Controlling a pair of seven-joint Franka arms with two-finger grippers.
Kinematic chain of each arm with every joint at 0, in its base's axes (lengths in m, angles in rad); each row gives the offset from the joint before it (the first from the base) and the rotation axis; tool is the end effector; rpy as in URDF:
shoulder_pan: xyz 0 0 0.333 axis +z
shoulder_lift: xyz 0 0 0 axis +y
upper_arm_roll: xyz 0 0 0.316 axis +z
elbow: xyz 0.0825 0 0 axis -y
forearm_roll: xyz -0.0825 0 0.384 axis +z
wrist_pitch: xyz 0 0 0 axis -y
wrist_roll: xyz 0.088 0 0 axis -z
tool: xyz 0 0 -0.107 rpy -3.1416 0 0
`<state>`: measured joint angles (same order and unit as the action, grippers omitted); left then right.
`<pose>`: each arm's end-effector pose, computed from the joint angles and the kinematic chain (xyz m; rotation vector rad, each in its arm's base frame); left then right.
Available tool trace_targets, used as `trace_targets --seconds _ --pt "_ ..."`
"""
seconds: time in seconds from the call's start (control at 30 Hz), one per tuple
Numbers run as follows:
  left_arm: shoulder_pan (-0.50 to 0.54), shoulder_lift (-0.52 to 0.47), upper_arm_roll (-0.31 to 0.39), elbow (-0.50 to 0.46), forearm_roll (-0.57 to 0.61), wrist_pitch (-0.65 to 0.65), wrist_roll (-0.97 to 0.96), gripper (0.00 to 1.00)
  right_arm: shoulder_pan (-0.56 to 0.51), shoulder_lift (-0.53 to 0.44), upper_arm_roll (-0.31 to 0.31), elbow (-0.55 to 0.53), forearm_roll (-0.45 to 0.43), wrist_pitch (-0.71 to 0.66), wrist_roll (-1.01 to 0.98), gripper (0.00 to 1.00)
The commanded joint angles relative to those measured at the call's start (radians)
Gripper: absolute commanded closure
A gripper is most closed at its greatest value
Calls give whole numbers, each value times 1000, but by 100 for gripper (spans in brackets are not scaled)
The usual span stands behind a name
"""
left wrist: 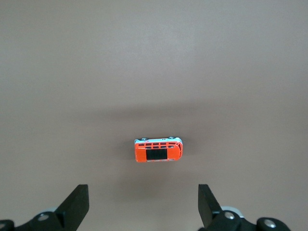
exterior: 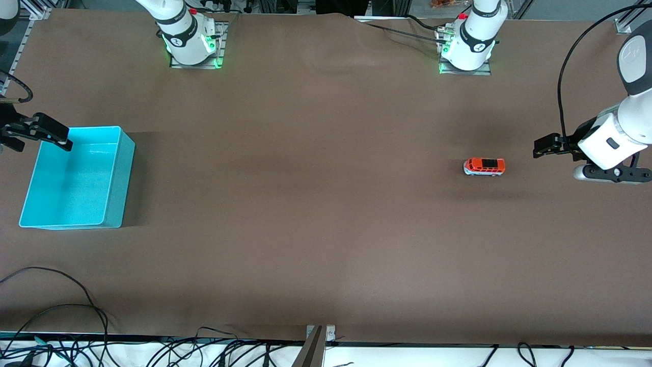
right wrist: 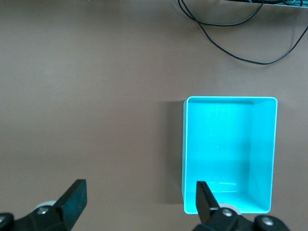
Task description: Wind up bus and store in blue box
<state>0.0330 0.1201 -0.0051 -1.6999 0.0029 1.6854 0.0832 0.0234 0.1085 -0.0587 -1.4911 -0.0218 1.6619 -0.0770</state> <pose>0.5849 0.0167 0.5042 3.1280 -0.0873 -0.2108 0.5965 -0.0213 0.6084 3.1078 0.0677 0.0946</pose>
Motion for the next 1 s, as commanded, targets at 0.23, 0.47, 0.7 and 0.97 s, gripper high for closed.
trace_targets --seconds 0.23,0.47,0.7,0.97 --pt "-4 0 -4 5 15 -13 4 0 1 -1 2 11 -7 -11 6 0" --pt "-4 4 -4 5 15 -13 -20 0 1 -1 2 12 -7 -10 8 0" --pt "-4 4 -4 5 15 -13 -20 0 0 -1 0 12 -7 -11 8 0" --pt "-4 4 -4 5 15 -13 -20 0 3 -3 4 12 -7 -13 10 0"
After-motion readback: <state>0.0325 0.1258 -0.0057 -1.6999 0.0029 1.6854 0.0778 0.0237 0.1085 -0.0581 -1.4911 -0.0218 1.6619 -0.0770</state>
